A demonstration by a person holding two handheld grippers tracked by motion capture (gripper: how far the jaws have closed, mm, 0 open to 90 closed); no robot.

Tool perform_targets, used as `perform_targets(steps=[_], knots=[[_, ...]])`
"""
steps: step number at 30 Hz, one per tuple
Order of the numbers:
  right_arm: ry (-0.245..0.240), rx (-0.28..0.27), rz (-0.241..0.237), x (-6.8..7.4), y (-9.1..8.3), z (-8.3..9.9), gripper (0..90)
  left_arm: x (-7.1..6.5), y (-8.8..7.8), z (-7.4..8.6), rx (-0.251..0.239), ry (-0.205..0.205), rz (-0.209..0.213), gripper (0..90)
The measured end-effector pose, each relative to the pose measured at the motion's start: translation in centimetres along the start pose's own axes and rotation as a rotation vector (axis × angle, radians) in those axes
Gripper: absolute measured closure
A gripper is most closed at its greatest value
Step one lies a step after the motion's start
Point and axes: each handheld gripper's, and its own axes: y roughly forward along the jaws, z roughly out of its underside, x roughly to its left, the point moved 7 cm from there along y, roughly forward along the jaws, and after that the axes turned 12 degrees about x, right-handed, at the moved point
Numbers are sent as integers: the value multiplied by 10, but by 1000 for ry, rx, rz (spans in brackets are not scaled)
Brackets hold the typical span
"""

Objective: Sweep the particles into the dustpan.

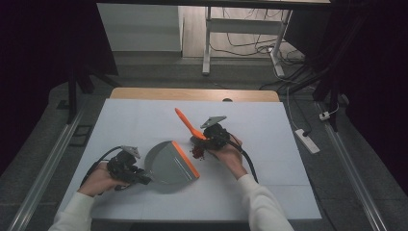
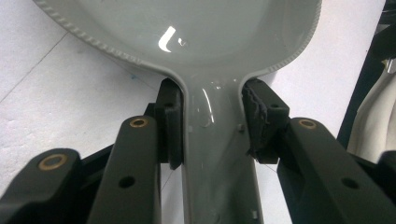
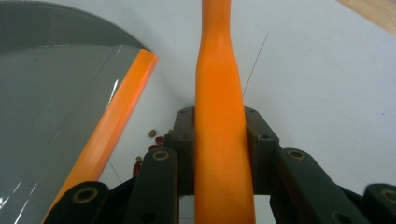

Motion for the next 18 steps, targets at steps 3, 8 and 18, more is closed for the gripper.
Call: perform_targets(steps=[3, 8, 18], knots=[[-14, 4, 3, 4, 1, -1, 701, 0, 1, 0, -1, -3, 2, 613], [-23, 7, 3, 7, 1, -2, 701, 0, 1, 0, -1, -3, 3, 613], [-43, 9, -6, 15, 1, -3, 701, 0, 1, 0, -2, -3, 2, 613]])
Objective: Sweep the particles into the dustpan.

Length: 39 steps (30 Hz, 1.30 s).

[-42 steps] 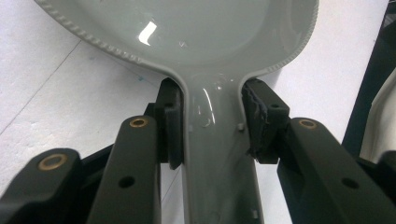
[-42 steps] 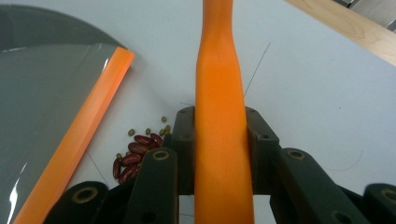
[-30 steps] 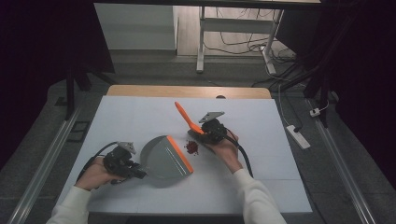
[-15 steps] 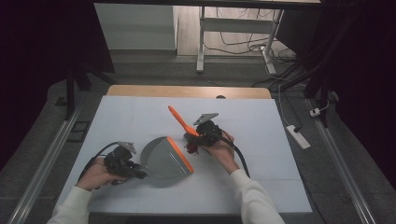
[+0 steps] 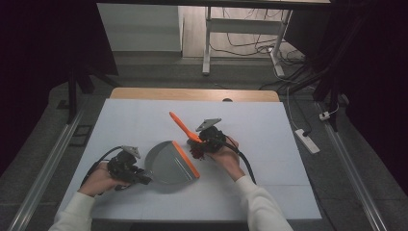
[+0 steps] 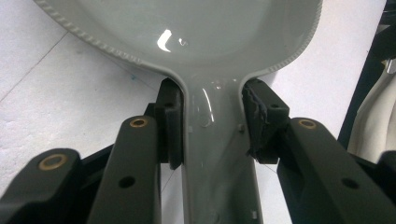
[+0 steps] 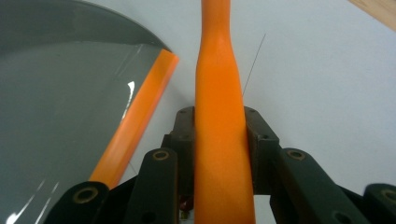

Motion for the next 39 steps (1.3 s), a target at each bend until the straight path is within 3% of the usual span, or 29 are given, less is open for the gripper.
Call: perform_targets(steps=[39], knots=[[-50, -19, -77, 30, 1, -9, 701, -1, 0, 0, 5, 3, -7, 613]])
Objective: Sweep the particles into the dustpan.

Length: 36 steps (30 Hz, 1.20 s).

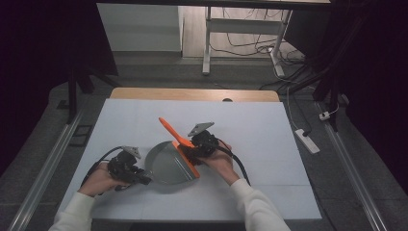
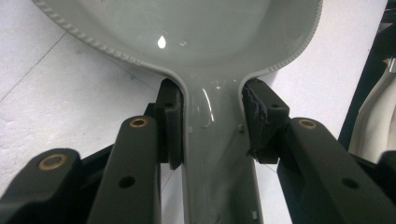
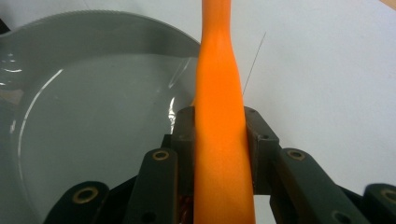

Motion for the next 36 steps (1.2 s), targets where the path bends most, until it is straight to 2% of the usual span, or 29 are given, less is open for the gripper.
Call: perform_targets(steps=[7, 10, 12, 15, 16, 19, 20, 25, 26, 29, 31, 36], knots=[[-3, -26, -55, 10, -3, -5, 701, -1, 0, -1, -4, -5, -3, 613], [-17, -34, -59, 14, -5, -7, 701, -1, 0, -1, -5, -6, -4, 613], [-11, -58, -65, 14, -10, -9, 701, -1, 0, -1, -5, -5, -3, 613], [-2, -68, -45, 10, -15, -9, 701, -1, 0, -1, -4, -4, -5, 613], [14, -72, -21, 3, -18, -8, 701, -1, 0, -1, -3, -3, -6, 612], [54, -68, 10, -9, -21, -3, 701, -1, 0, -1, -1, 1, -8, 613], [54, -68, 10, -9, -21, -3, 701, -1, 0, -1, 0, 2, -7, 613], [110, -45, 38, -26, -18, 6, 701, 0, 0, -1, 2, 3, -7, 612], [125, -24, 49, -29, -13, 10, 701, 0, 1, -1, 2, 3, -8, 613], [133, -3, 50, -30, -8, 14, 701, 0, 0, -1, 2, 2, -8, 613], [134, -10, 40, -29, -7, 14, 701, -1, 1, -1, 0, 1, -9, 613], [115, -3, 33, -16, -7, 14, 700, -1, 1, -1, 0, 1, -12, 613]])
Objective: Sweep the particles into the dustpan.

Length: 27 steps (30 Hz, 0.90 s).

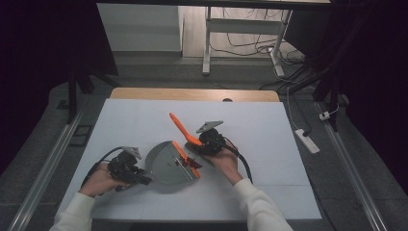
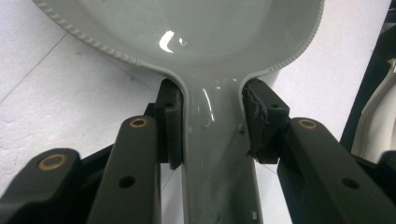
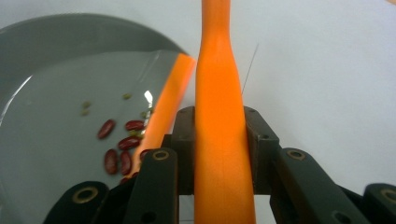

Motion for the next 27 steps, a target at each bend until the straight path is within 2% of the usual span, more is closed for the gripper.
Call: perform_targets(steps=[2, 10, 12, 15, 17, 18, 19, 21, 24, 25, 27], knots=[[-6, -9, -18, 8, -1, 3, 700, 0, 0, 0, 0, 0, 0, 613], [0, -15, -31, 22, -2, 4, 699, 0, 1, 0, 5, -2, -2, 613], [24, -33, -63, 27, -1, 3, 699, 0, 2, 1, 6, -3, -2, 613], [29, -51, -70, 33, -1, 0, 700, 0, 2, 1, 9, -1, -3, 613], [44, -71, -118, 38, -3, -3, 701, 0, 2, 1, 13, 0, -5, 613], [39, -75, -142, 44, -2, -5, 701, 0, 2, 1, 13, -1, -5, 613], [39, -75, -142, 44, -2, -5, 701, 1, 3, 1, 14, 1, -5, 613], [5, -75, -163, 55, -3, -8, 701, 1, 3, 1, 14, 1, -5, 614], [-19, -81, -185, 62, -2, -9, 701, 1, 3, 1, 12, 0, -4, 613], [-34, -86, -181, 65, -3, -11, 701, 1, 2, 1, 11, 0, -5, 614], [-31, -104, -171, 62, -7, -12, 701, 1, 2, 1, 12, 1, -5, 614]])
